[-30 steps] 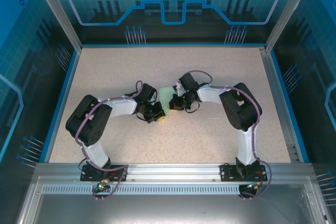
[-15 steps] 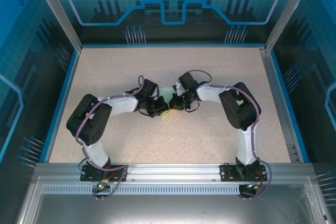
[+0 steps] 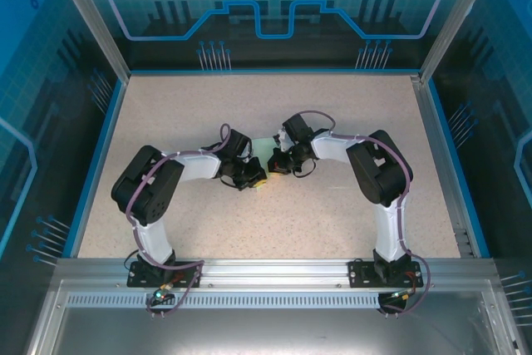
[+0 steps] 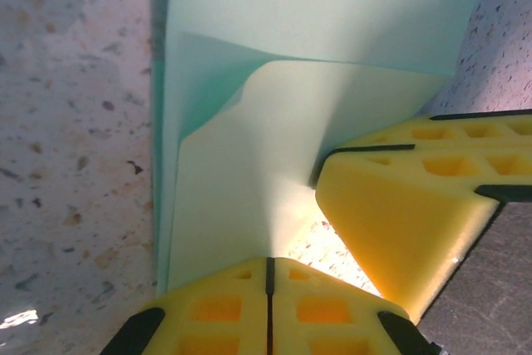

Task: Fold a paper plane with a square sheet of paper (pick it up from the middle)
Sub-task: Third fold the triangle at the center of the table.

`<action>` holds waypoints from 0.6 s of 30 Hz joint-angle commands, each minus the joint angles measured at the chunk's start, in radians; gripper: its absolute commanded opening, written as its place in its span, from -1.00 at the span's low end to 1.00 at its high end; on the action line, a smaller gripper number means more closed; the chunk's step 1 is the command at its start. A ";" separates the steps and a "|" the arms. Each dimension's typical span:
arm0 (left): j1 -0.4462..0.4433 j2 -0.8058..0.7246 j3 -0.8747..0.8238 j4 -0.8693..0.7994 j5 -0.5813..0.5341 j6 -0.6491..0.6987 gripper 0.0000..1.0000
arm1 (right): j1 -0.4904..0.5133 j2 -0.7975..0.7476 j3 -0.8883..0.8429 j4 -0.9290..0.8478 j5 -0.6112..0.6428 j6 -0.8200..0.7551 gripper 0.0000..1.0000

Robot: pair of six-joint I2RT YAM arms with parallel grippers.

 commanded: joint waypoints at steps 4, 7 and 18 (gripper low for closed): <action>-0.001 -0.020 -0.087 -0.120 -0.002 0.081 -0.86 | -0.018 0.051 0.013 -0.060 0.072 0.000 -0.96; -0.002 -0.045 -0.132 -0.132 0.009 0.092 -0.86 | -0.018 0.053 0.014 -0.064 0.076 -0.001 -0.96; -0.004 -0.149 -0.177 -0.255 -0.013 0.147 -0.86 | -0.027 0.048 0.006 -0.074 0.084 -0.005 -0.96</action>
